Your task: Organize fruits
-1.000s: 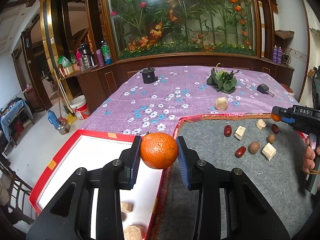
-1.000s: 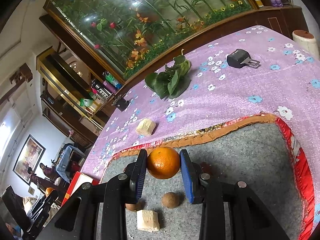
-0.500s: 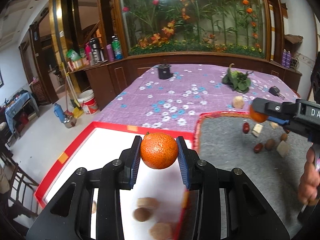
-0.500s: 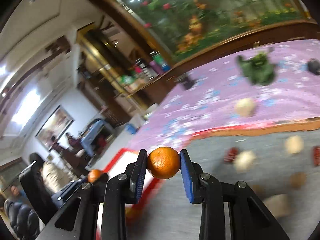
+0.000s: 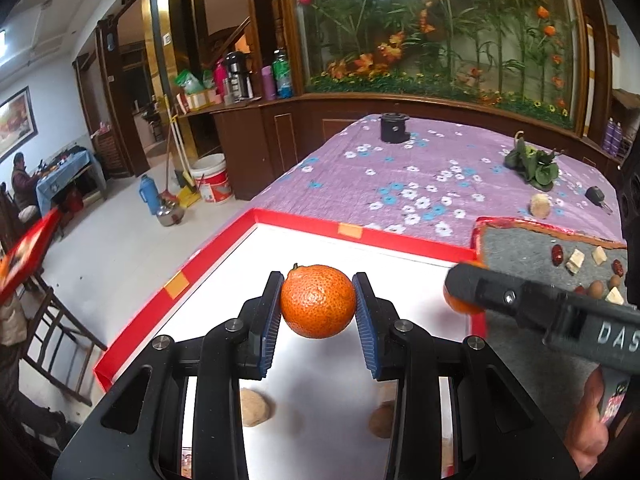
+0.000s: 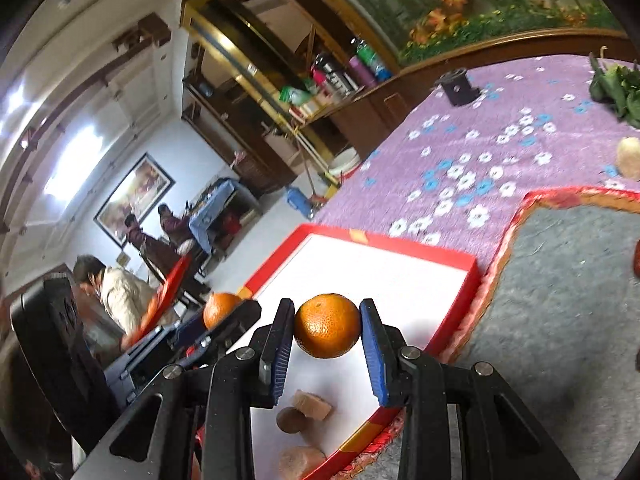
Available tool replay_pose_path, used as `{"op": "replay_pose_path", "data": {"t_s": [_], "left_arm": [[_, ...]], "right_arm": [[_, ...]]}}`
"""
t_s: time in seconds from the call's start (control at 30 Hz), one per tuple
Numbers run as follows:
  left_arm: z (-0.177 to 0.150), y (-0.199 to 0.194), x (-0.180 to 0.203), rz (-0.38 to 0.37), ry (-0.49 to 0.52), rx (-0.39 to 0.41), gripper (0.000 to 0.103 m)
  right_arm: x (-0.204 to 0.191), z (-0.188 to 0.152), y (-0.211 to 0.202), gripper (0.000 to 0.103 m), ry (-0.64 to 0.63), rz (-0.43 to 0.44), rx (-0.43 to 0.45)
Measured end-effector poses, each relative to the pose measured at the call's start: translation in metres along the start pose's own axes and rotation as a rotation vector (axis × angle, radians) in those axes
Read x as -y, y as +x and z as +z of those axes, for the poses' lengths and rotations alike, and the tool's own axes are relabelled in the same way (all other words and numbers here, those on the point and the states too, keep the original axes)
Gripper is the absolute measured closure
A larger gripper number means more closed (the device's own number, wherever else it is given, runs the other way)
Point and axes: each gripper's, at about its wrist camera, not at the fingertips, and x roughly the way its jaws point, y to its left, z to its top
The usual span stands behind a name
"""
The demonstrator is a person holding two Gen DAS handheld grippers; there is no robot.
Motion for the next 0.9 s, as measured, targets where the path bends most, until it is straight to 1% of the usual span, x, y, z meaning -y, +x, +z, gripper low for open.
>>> {"op": "replay_pose_path", "data": {"t_s": [0.23, 0.33, 0.4, 0.53, 0.63, 0.9], "left_arm": [[-0.005, 0.011, -0.006, 0.018, -0.014, -0.024, 0.069], [-0.004, 0.012, -0.006, 0.023, -0.012, -0.022, 0.069], [-0.003, 0.013, -0.005, 0.027, -0.009, -0.023, 0.069], [-0.004, 0.016, -0.004, 0.036, -0.007, -0.028, 0.069], [-0.006, 0.019, -0.003, 0.046, 0.001, -0.042, 0.069], [-0.008, 0.019, -0.002, 0.058, 0.013, -0.039, 0.069]], "right_arm": [[0.006, -0.009, 0.016, 0.071, -0.035, -0.014, -0.037], [0.006, -0.012, 0.019, 0.071, -0.068, -0.041, -0.051], [0.007, -0.014, 0.023, 0.071, -0.070, -0.041, -0.068], [0.004, -0.016, 0.026, 0.071, -0.101, -0.056, -0.076], [0.007, -0.016, 0.029, 0.071, -0.096, -0.059, -0.084], [0.014, -0.016, 0.023, 0.071, -0.076, -0.061, -0.077]]}}
